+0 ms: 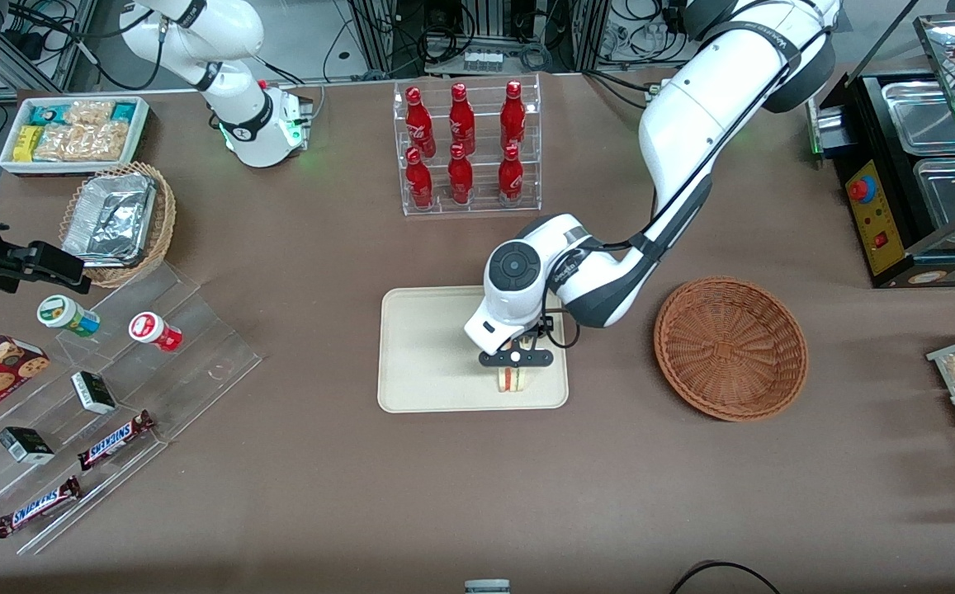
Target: Place sandwich from basket to tray
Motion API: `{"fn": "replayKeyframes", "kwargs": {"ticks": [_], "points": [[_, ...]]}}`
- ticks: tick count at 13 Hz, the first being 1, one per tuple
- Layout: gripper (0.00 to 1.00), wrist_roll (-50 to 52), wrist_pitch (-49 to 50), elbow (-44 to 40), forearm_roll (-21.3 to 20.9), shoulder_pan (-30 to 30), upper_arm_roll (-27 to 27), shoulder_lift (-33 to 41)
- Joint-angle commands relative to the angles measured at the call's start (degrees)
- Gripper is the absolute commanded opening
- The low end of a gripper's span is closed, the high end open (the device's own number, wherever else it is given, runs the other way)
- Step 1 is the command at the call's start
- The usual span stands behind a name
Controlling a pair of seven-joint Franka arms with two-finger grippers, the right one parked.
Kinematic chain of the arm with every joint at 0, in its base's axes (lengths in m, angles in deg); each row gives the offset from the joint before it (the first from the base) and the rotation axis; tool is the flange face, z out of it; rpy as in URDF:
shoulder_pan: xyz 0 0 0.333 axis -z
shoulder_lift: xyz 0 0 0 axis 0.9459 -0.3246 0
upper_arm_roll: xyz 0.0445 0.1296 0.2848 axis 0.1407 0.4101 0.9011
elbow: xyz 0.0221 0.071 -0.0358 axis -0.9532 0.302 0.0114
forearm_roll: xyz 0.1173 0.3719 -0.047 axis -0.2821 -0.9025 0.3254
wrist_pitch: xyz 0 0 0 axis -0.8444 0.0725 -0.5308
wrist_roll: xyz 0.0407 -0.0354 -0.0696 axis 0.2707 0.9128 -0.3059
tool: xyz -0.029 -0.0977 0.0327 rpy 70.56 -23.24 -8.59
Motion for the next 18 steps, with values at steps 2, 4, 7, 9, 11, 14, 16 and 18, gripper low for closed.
{"fn": "replayKeyframes", "kwargs": {"ticks": [2,4,7,9,11,14,16,18], "points": [[1.0,0.9,0.8,-3.8,-1.2,0.7,0.4,-0.5],[1.0,1.0,0.7,-5.9,-1.1,0.1,0.5,-0.4],[1.0,0.2,0.9,-6.5,-1.2,-0.5,5.0,1.4],[1.0,-1.5,1.1,-6.5,-1.3,-0.7,7.5,3.4],[1.0,-2.0,1.6,-5.6,-1.2,-2.6,9.2,5.7],[1.0,-6.2,6.4,-4.8,-0.2,-8.0,8.6,9.5],[1.0,-14.6,9.9,-4.8,3.6,-12.2,8.6,11.9],[1.0,-23.6,12.6,-4.9,8.3,-15.9,8.6,14.9]]}}
